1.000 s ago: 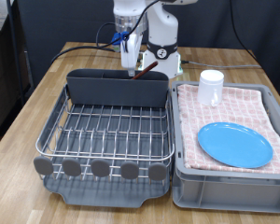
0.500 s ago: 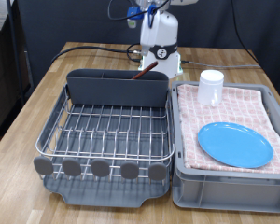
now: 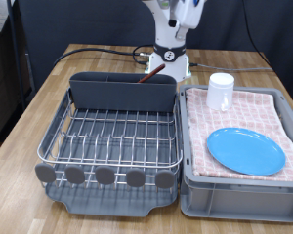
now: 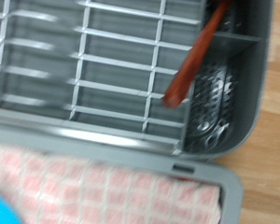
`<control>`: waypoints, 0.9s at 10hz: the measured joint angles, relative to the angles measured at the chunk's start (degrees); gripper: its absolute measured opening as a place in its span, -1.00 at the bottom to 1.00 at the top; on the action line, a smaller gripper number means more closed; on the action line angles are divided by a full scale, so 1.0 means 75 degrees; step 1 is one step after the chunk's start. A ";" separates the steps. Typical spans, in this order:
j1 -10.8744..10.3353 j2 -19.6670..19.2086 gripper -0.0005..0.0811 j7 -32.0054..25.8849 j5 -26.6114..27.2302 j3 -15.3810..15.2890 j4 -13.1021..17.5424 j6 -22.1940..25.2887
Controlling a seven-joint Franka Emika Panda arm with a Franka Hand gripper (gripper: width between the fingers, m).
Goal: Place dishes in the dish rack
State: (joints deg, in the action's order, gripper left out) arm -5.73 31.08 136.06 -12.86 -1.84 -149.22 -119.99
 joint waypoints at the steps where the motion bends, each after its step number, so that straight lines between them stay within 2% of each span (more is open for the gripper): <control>1: -0.0192 -0.0162 0.98 -0.0202 0.0134 -0.0028 0.0219 -0.0038; 6: -0.1001 -0.1379 0.98 -0.1443 0.0790 -0.0094 0.1460 -0.0205; 9: -0.1119 -0.2137 0.98 -0.1417 0.0814 -0.0263 0.2157 -0.0335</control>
State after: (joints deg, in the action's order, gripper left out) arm -14.13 15.05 125.43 -6.75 -3.81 -133.05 -122.50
